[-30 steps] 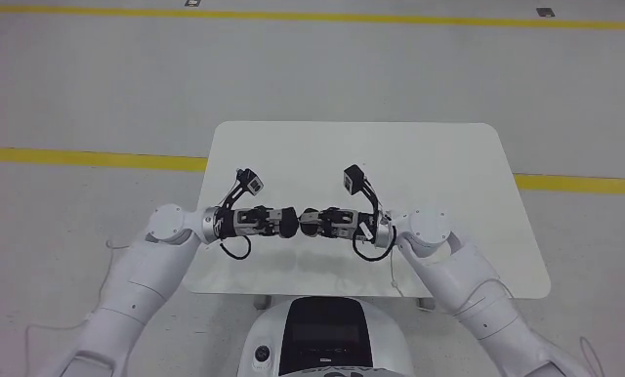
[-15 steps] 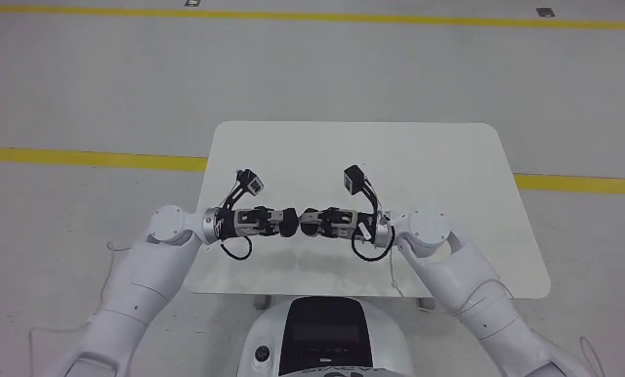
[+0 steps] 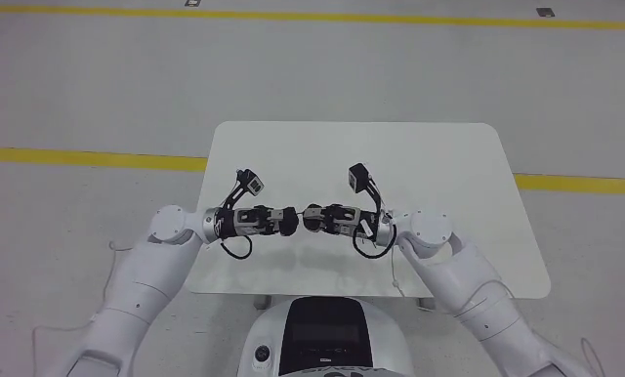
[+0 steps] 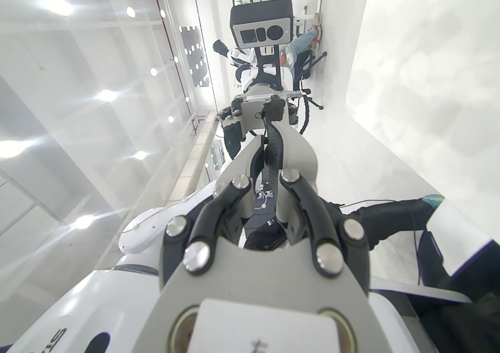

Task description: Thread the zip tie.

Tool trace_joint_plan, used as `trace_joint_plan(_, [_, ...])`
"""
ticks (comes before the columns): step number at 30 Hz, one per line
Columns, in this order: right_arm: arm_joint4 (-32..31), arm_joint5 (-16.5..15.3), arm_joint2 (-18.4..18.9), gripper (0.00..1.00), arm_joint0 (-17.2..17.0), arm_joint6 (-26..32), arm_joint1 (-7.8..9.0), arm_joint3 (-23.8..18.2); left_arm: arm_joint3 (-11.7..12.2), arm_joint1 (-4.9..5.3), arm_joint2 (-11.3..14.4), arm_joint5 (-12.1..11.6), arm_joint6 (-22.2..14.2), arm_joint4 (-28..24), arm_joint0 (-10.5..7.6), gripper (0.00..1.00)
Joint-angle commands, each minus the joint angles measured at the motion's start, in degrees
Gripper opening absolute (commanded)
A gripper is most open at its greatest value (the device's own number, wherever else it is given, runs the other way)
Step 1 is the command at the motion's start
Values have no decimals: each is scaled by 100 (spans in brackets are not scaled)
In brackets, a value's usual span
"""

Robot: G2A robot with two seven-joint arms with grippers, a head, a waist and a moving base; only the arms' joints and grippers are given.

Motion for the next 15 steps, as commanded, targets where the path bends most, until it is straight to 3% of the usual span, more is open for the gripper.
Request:
trace_joint_plan(1, [-1,2,-4,0,-1,7,1,-3,37,-10,12,0,-7,-7,-25,20])
trace_joint_plan(15, [-13,14,-51,0,55,87,5,17,202,-56,41,0,-60,-34,-132,14])
